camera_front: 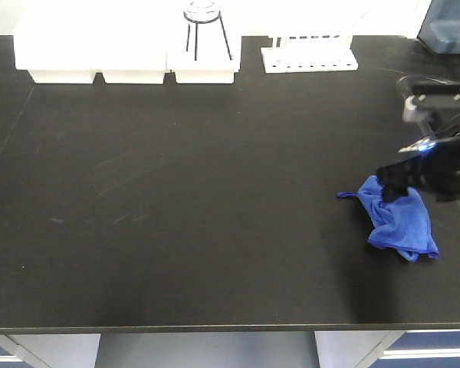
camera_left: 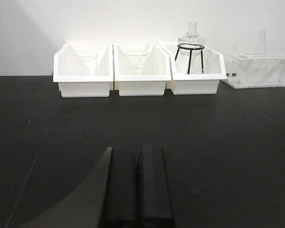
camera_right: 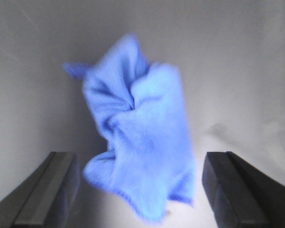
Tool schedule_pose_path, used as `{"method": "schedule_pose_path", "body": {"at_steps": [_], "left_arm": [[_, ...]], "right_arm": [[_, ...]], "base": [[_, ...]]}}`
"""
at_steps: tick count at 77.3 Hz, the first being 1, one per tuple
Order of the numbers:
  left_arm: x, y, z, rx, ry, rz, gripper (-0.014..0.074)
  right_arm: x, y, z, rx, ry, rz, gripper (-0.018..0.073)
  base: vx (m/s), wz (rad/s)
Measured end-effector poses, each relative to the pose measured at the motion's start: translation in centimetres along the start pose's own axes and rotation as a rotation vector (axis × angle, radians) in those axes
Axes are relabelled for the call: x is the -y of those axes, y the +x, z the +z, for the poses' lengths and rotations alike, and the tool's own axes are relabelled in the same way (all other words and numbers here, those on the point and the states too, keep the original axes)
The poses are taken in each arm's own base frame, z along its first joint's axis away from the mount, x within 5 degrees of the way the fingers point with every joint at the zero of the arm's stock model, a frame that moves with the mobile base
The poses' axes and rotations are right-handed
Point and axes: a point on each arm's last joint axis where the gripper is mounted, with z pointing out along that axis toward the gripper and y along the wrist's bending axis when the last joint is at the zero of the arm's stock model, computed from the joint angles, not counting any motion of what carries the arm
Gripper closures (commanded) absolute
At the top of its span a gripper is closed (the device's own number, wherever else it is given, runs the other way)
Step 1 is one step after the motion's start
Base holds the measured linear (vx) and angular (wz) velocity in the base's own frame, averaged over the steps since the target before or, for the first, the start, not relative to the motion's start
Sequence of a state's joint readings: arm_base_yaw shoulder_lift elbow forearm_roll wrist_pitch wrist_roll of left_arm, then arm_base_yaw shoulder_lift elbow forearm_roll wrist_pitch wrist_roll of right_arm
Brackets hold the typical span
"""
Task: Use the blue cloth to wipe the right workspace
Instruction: 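Close the right gripper on the blue cloth, then lift the blue cloth up with the right gripper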
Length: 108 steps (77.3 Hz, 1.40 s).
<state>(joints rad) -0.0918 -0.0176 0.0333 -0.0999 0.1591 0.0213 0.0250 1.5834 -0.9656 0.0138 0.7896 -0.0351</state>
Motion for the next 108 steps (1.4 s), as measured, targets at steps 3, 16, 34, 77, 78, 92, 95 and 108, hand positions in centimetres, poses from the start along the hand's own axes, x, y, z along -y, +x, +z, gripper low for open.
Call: {"method": "schedule_pose_path", "body": {"at_steps": [3, 16, 34, 77, 78, 92, 95, 108], "left_arm": [[0.0, 0.0, 0.0, 0.000, 0.000, 0.000, 0.0603], [0.0, 0.0, 0.0, 0.000, 0.000, 0.000, 0.0603], [0.0, 0.0, 0.0, 0.000, 0.000, 0.000, 0.0603], [0.0, 0.0, 0.0, 0.000, 0.000, 0.000, 0.0603], [0.0, 0.0, 0.0, 0.000, 0.000, 0.000, 0.0603], [0.0, 0.0, 0.0, 0.000, 0.000, 0.000, 0.0603], [0.0, 0.0, 0.0, 0.000, 0.000, 0.000, 0.0603], [0.0, 0.0, 0.0, 0.000, 0.000, 0.000, 0.0603]], "right_arm": [[0.0, -0.1, 0.9, -0.017, 0.000, 0.001, -0.0006], [0.1, -0.6, 3.9, -0.059, -0.001, 0.003, -0.0005], [0.1, -1.1, 5.4, -0.039, 0.000, 0.004, 0.0267], [-0.1, -0.8, -3.0, 0.193, -0.002, -0.009, 0.0566], [-0.1, -0.7, -3.3, 0.203, -0.003, -0.007, 0.0566], [-0.8, 2.2, -11.6, 0.488, -0.063, 0.013, 0.0564], [-1.0, 3.3, -13.0, 0.552, -0.079, 0.008, 0.0564], [-1.4, 10.1, -16.4, 0.845, -0.092, -0.027, 0.0564]], "base": [[0.00, 0.00], [0.00, 0.00], [0.00, 0.00], [0.00, 0.00], [0.00, 0.00], [0.00, 0.00], [0.00, 0.00], [0.00, 0.00]]}}
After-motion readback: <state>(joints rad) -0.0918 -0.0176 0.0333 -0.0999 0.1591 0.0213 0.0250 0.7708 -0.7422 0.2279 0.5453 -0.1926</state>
